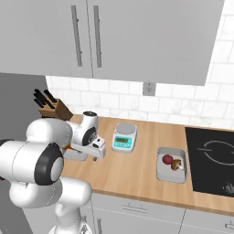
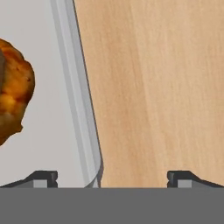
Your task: Take the meat container that has the chicken drumstick and place it on the second highest rack of the freezer. Then take the vegetable container that has the mushroom and tomato and place it on the highest rack of the freezer.
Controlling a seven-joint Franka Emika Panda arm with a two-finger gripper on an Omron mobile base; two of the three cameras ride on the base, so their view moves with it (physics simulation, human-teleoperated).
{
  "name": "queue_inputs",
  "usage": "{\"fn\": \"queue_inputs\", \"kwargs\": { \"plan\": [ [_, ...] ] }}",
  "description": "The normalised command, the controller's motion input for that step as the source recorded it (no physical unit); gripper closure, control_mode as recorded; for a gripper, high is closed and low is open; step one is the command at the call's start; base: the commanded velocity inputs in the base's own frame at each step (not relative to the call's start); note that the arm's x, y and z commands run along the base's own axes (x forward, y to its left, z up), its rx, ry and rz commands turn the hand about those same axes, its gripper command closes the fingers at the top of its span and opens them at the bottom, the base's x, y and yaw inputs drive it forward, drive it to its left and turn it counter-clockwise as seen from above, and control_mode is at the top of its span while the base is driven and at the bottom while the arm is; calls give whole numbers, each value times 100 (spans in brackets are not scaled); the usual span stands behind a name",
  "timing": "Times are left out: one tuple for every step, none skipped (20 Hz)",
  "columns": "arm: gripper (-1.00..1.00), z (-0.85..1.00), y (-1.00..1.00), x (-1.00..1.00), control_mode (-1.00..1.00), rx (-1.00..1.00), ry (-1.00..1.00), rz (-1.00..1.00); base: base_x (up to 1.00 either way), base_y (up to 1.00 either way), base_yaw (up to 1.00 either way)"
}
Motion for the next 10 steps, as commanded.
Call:
{"fn": "queue_inputs", "kwargs": {
  "plan": [
    [-100,-3,0,0,-100,0,0,-1,0,0,0],
    [-100,-6,0,0,-100,0,0,-1,0,0,0],
    [-100,-13,0,0,-100,0,0,-1,0,0,0],
    [100,-20,0,0,-100,0,0,0,0,0,0],
    [100,-17,0,0,-100,0,0,-1,0,0,0],
    [100,-9,0,0,-100,0,0,0,0,0,0],
    [100,-5,0,0,-100,0,0,0,0,0,0],
    [100,-4,0,0,-100,0,0,0,0,0,0],
    [100,-4,0,0,-100,0,0,0,0,0,0],
    [100,0,0,0,-100,0,0,0,0,0,0]
  ]
}}
